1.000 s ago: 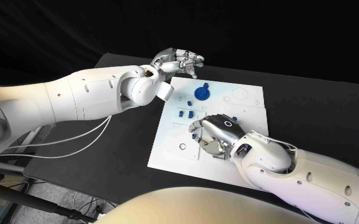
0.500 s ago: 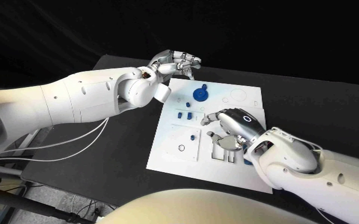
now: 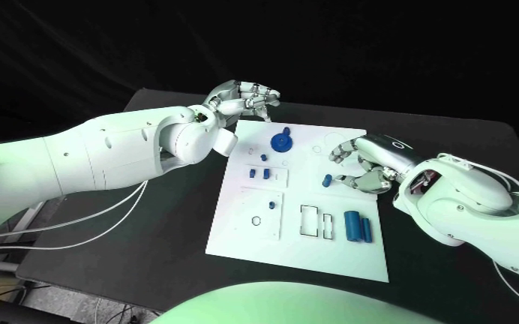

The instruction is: Assemble the parts on the task board

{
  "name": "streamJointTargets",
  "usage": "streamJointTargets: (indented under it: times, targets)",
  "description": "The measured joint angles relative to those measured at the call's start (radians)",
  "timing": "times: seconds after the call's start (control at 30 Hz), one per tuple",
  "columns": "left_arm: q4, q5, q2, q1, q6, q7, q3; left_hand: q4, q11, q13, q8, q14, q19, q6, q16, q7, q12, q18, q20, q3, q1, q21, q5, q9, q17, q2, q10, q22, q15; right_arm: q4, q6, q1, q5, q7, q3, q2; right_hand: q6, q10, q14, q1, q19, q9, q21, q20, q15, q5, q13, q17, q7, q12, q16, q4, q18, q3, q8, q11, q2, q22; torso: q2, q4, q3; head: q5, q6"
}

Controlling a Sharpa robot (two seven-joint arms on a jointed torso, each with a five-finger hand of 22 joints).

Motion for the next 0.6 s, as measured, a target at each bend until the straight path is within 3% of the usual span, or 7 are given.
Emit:
streamJointTargets:
  times: [0.3,0.6]
  targets:
    - [-0.001,0.000,0.000,0.000,0.003,0.000,0.000,0.000,0.000,0.000,0.000,0.000,0.000,0.000,0.000,0.000,0.000,0.000,0.000,0.000,0.000,0.000,0.000,0.000,0.000,0.000,0.000,0.000,0.000,-0.024,0.066,0.000,0.014,-0.007,-0.003,0.014,0.003,0.003,0.000,0.008,0.009,0.001,0.009,0.002,0.000,0.000,0.000,0.006,-0.003,0.019,0.004,0.002,0.000,-0.008,0.000,-0.003,0.008,0.003,0.000,0.0006,0.0013,-0.003,0.004]
    - [-0.001,0.000,0.000,0.000,0.005,0.000,0.000,0.000,0.000,0.000,0.000,0.000,0.000,0.000,0.000,0.000,0.000,0.000,0.000,0.000,0.000,0.000,0.000,0.000,0.000,0.000,0.000,0.000,0.000,-0.052,0.082,-0.013,0.013,-0.011,-0.007,0.054,0.034,0.034,0.000,0.040,0.038,0.004,0.059,-0.002,0.000,-0.016,-0.003,0.030,-0.012,0.044,0.018,0.015,0.000,-0.001,0.004,-0.010,0.040,0.003,0.001,0.0018,0.0007,-0.004,0.004]
